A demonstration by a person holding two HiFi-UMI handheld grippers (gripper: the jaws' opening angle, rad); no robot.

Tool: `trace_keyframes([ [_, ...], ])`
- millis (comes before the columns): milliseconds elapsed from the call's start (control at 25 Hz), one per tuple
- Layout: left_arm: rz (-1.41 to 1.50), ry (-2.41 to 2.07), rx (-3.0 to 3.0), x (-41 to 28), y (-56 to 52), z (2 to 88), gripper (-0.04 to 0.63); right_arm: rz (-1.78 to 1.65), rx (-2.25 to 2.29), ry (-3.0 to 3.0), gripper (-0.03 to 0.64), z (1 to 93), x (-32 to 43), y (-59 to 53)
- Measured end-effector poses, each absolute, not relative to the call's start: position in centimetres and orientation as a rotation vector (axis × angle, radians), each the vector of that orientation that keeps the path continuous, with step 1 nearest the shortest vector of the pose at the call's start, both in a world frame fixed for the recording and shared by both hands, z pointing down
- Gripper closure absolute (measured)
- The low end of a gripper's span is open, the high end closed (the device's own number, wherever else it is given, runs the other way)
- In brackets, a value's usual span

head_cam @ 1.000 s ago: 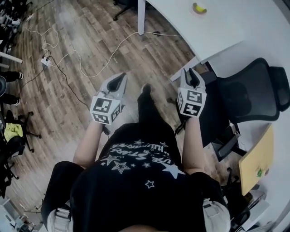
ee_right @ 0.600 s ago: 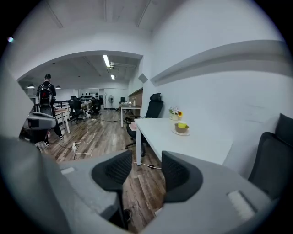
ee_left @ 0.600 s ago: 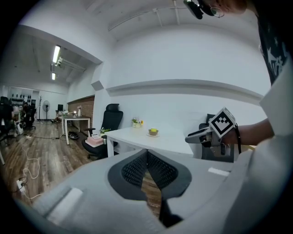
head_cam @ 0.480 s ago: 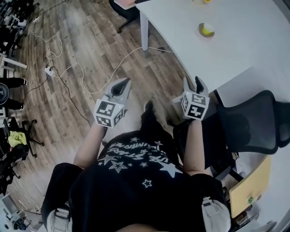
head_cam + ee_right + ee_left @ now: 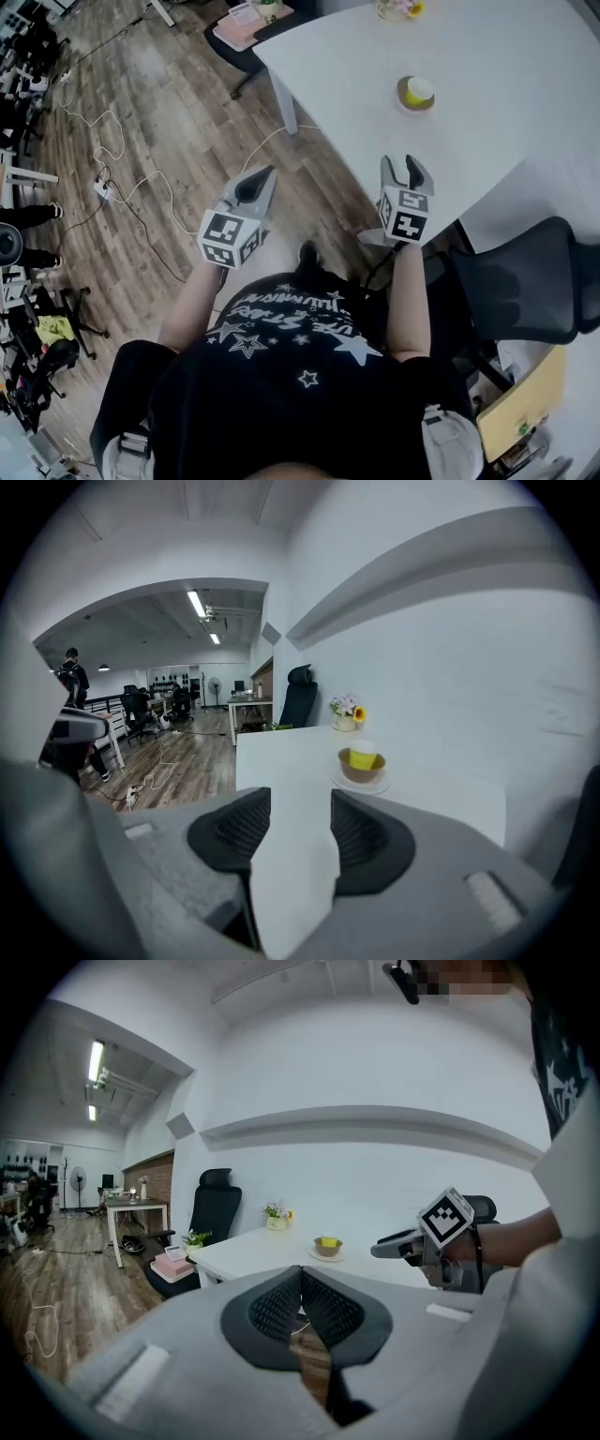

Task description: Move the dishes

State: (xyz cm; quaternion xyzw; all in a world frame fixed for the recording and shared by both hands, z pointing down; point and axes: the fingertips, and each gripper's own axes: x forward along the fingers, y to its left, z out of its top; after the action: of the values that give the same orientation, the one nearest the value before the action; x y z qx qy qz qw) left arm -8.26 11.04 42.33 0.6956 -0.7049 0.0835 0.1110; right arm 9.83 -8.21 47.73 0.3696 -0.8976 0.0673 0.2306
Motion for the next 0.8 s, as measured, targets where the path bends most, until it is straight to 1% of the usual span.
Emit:
trace_keyframes([
  [440,0.238,-2.041,2.089,-10.1,3.0,41.6,0.586,0.180,1.082,-2.417,0.411,46.8,9.8,-15.2],
  [800,0.262,-1.853,2.237,-12.2,-5.7,42.2,0.586,0.206,1.193,-2.324,0.412,46.3,7.8,-20.4],
])
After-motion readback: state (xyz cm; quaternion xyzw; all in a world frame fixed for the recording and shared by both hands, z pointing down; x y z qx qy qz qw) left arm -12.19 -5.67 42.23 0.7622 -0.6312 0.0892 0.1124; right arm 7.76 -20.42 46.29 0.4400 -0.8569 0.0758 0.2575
